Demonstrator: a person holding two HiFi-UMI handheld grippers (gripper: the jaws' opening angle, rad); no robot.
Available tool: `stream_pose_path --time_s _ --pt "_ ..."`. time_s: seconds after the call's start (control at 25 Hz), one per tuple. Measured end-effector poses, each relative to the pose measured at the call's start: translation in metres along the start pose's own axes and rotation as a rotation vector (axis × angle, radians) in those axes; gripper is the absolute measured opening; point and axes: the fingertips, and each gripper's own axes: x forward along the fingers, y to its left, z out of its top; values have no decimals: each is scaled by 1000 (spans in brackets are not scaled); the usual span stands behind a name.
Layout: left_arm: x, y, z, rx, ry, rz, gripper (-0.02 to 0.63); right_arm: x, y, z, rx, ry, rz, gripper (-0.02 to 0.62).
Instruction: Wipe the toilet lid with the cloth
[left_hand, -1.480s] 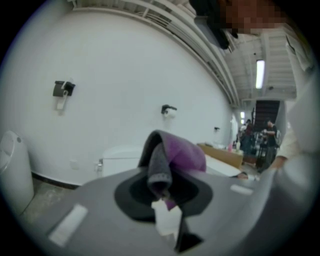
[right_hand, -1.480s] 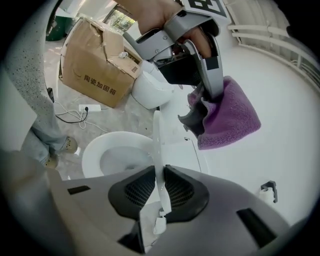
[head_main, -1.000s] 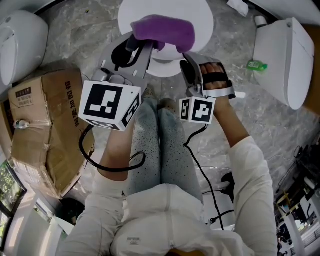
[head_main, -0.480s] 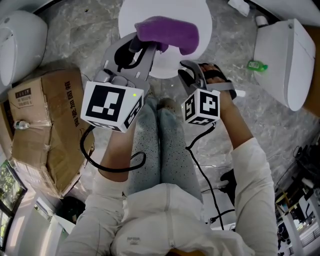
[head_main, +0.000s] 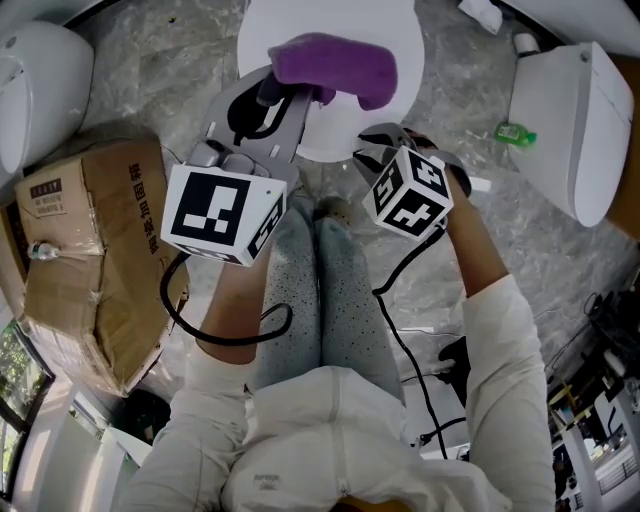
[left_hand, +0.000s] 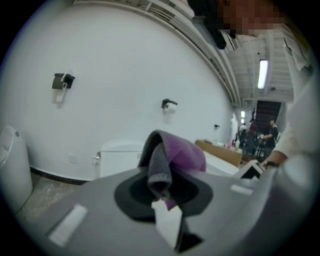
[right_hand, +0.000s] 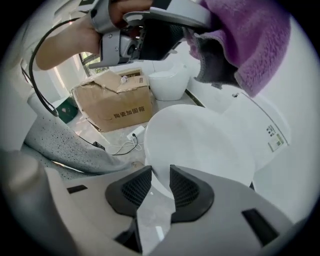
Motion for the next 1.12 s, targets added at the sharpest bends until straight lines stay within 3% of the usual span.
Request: stream_pose_path --time_s 0.32,0.64,0.96,1.12 --pt "10 8 -4 -6 14 -8 51 23 4 -11 159 51 133 107" --pt "15 20 -15 -10 30 -13 51 68 19 -35 117 170 93 95" --pt "17 36 -36 -14 60 -10 51 119 27 -60 213 206 14 47" --pt "21 45 -41 -21 63 -15 51 137 27 -68 213 250 -19 35"
